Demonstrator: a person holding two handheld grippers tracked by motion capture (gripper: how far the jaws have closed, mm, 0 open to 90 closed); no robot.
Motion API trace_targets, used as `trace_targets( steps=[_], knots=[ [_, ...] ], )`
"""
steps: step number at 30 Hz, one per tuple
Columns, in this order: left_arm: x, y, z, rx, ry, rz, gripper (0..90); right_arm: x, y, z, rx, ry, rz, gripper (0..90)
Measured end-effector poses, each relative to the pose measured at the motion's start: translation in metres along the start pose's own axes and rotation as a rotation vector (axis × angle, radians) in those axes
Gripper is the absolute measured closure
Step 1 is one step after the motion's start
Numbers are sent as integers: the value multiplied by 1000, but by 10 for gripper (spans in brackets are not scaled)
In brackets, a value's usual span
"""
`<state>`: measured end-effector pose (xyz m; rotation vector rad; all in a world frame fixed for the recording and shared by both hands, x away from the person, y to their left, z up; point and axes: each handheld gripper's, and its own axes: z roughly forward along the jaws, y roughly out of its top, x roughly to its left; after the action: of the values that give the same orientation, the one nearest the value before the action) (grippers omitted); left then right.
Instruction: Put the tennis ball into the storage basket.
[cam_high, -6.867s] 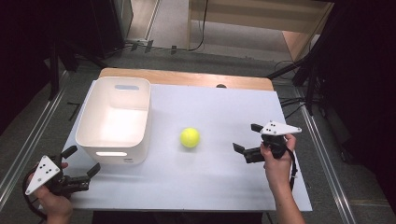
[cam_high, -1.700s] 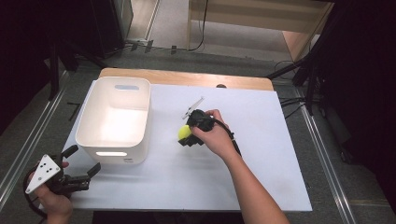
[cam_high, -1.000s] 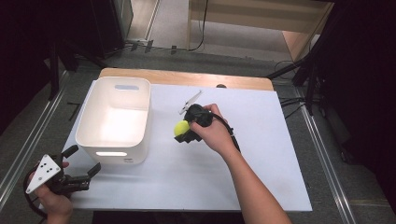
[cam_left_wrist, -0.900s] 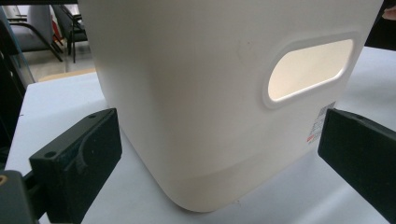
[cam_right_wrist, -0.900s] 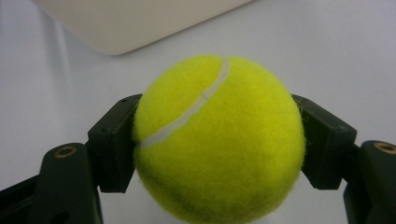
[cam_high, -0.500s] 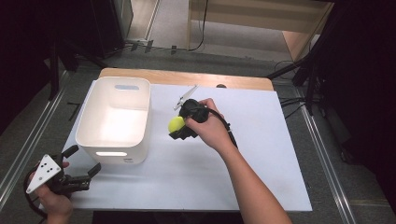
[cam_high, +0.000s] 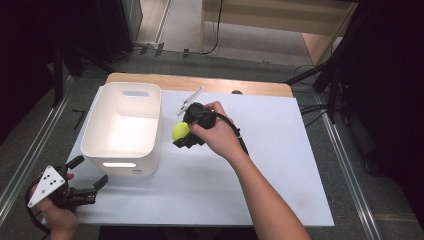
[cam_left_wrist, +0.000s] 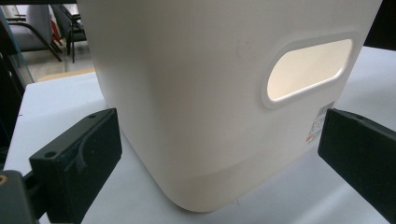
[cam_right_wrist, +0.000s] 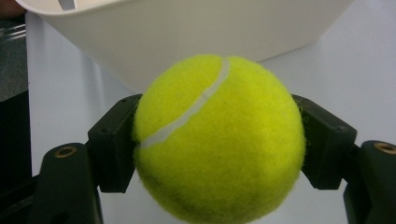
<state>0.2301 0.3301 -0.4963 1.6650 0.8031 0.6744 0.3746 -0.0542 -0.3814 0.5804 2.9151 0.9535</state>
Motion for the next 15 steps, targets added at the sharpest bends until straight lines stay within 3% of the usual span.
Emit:
trace_targets(
  steps=[15],
  knots=[
    [0,0,0,4,0,3,0,7,14,-7,-13,13,-22,240]
  ],
)
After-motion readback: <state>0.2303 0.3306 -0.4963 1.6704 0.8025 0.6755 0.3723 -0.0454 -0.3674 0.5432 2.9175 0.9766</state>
